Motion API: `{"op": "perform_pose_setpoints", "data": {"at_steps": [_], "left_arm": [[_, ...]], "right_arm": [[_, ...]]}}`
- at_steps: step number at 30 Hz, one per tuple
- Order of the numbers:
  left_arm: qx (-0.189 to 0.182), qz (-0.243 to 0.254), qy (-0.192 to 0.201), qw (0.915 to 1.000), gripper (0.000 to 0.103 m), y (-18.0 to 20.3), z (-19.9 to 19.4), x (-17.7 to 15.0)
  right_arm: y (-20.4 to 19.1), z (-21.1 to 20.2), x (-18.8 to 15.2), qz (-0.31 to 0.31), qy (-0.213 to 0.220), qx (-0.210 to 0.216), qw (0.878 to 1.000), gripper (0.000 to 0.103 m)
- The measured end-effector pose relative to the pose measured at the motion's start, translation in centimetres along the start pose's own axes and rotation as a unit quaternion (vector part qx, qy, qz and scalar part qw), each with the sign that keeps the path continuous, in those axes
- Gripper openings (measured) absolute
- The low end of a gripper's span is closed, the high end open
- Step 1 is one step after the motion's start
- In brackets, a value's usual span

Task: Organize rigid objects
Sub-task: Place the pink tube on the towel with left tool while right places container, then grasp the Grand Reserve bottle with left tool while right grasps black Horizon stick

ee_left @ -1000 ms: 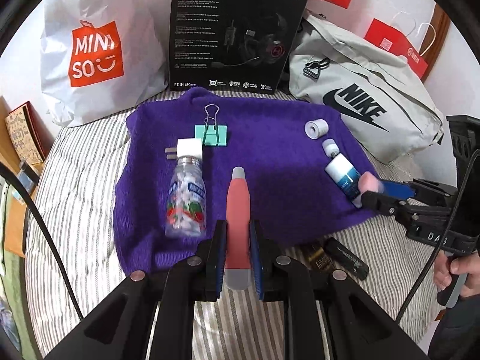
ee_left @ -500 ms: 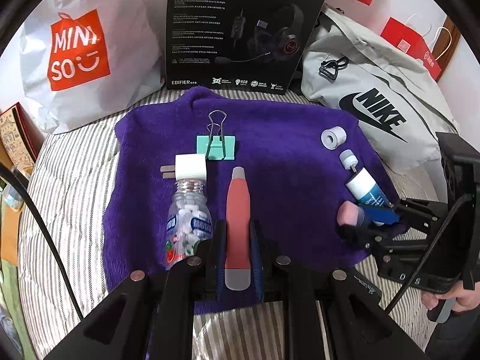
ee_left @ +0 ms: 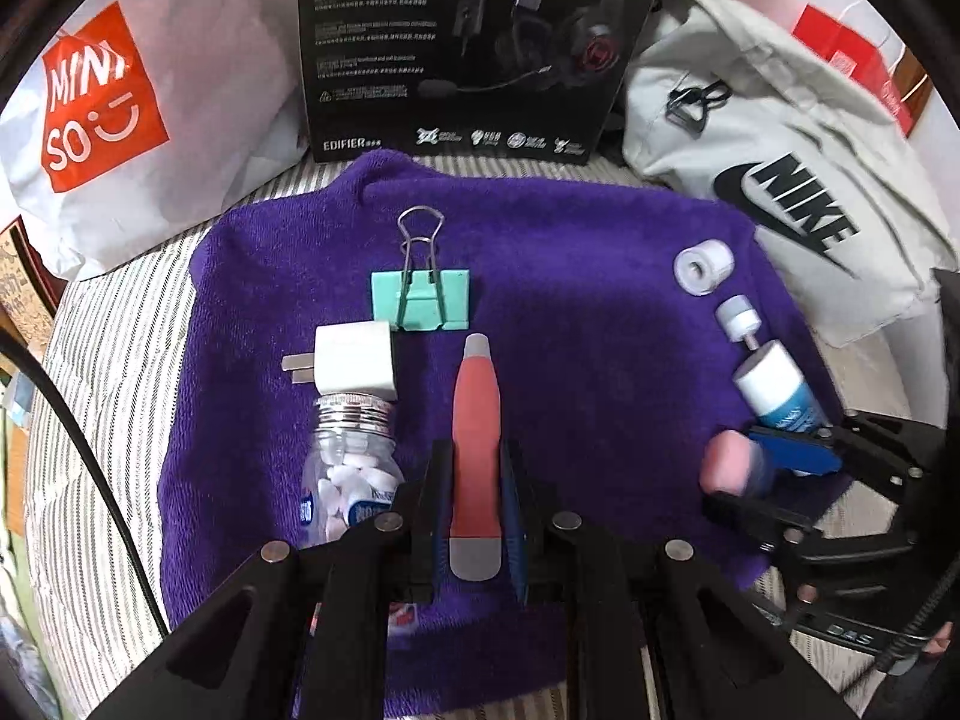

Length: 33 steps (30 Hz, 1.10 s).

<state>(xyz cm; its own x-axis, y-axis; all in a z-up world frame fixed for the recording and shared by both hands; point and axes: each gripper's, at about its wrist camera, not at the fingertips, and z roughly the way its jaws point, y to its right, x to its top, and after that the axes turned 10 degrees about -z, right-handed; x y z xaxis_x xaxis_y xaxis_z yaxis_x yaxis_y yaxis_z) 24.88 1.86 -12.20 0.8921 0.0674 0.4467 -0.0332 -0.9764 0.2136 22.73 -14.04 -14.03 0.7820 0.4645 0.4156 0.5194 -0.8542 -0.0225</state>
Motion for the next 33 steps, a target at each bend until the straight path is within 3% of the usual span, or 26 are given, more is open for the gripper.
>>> {"op": "perform_pose_setpoints", "data": {"at_steps": [14,15,17,19,22,27,33], "left_arm": [[0.033,0.026,-0.005,0.9991,0.016,1.7,1.6,0.3],[0.033,0.026,-0.006,0.9991,0.017,1.8,1.7,0.3],[0.023,0.026,-0.010,0.9993,0.032,2.0,1.8,0.3],[0.018,0.024,-0.015,0.9994,0.040,2.3,1.8,0.1],[0.028,0.025,-0.018,0.9991,0.040,2.8,1.6,-0.4],[0.032,0.031,0.004,0.9990,0.040,3.9,-1.1,-1.6],[0.016,0.037,0.020,0.9990,0.040,5.7,-4.8,-5.3]], "right_arm": [[0.7,-3.0,-1.0,0.020,0.015,0.001,1.000,0.054],[0.8,-3.5,-1.2,0.024,0.019,0.000,1.000,0.054],[1.0,-4.4,-1.7,0.032,0.026,0.000,0.999,0.055],[1.1,-5.2,-2.3,0.039,0.032,-0.001,0.999,0.055],[1.3,-6.5,-3.6,0.053,0.039,-0.003,0.998,0.055],[2.2,-8.9,-6.9,0.081,0.049,-0.011,0.995,0.055],[3.2,-11.0,-11.1,0.125,0.057,-0.018,0.990,0.056]]}}
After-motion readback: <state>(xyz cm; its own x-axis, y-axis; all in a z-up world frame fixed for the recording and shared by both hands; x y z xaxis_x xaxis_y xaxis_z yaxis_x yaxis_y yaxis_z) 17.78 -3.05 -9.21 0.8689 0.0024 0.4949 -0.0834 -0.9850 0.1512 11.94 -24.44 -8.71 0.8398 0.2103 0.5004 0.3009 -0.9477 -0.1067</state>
